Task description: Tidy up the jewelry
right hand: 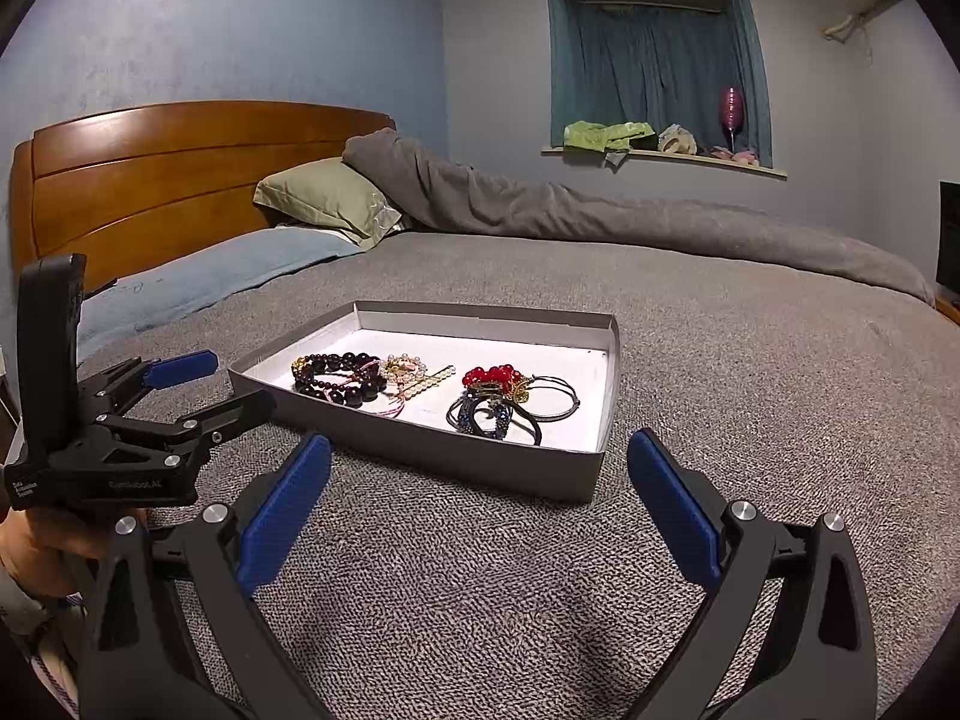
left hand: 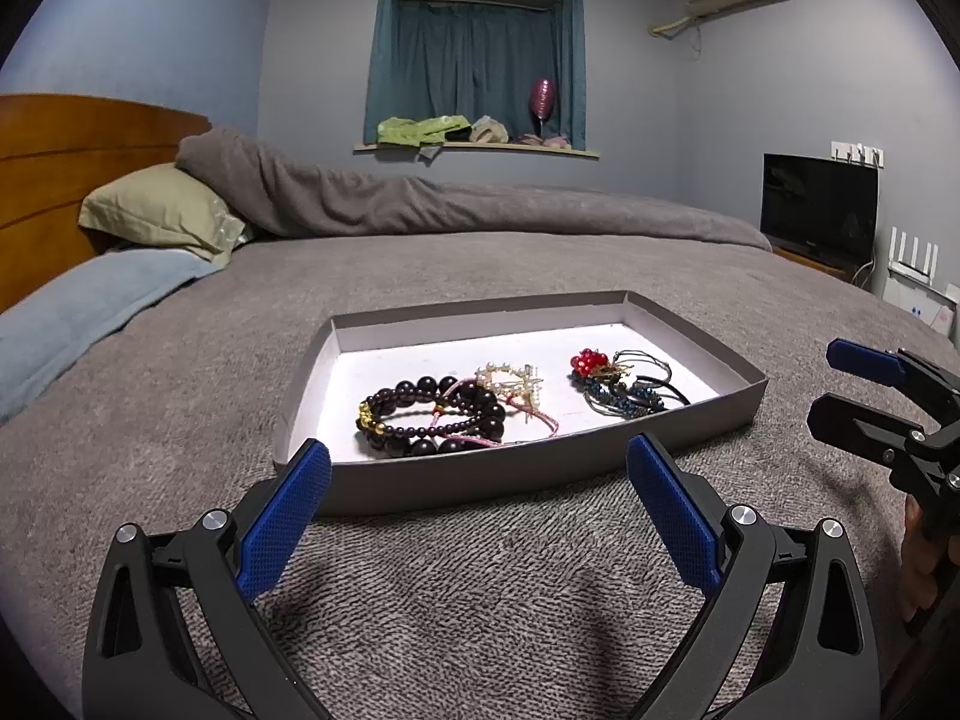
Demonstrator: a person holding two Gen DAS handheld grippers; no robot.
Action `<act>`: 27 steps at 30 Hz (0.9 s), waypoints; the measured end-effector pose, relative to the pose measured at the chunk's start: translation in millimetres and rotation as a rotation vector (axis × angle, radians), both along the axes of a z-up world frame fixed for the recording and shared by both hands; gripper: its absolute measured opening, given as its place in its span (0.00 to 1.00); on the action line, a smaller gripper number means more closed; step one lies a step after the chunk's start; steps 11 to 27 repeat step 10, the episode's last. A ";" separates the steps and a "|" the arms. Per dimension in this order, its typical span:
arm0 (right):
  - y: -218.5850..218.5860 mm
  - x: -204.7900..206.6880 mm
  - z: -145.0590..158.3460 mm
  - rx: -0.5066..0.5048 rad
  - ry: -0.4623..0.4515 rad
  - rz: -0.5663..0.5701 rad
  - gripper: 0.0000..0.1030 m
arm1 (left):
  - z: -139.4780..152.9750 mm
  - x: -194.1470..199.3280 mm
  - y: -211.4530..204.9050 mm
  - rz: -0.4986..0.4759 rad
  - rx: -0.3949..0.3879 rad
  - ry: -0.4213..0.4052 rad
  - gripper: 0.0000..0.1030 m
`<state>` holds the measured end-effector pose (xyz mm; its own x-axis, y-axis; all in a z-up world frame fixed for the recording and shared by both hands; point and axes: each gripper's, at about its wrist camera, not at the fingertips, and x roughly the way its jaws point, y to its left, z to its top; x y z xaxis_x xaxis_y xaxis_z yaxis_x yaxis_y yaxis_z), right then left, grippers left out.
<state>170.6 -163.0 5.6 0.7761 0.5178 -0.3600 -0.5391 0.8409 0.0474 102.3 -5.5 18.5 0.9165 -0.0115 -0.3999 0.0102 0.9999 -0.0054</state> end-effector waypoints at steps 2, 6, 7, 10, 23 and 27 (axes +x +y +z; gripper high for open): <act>1.0 0.3 0.5 0.000 0.000 0.000 0.95 | 0.5 0.4 0.4 0.000 -0.001 0.000 0.95; 0.8 0.2 0.6 0.001 -0.001 0.001 0.95 | 0.1 0.5 0.2 0.004 -0.002 0.006 0.95; 0.7 0.4 0.7 0.001 -0.001 0.000 0.95 | 0.3 0.5 0.5 0.005 -0.002 0.007 0.95; 0.6 0.5 0.7 0.001 -0.001 0.000 0.95 | 0.6 0.2 0.5 0.005 0.000 0.007 0.95; 0.6 0.5 0.7 0.001 -0.001 0.000 0.95 | 0.6 0.2 0.5 0.005 0.000 0.007 0.95; 0.6 0.5 0.7 0.001 -0.001 0.000 0.95 | 0.6 0.2 0.5 0.005 0.000 0.007 0.95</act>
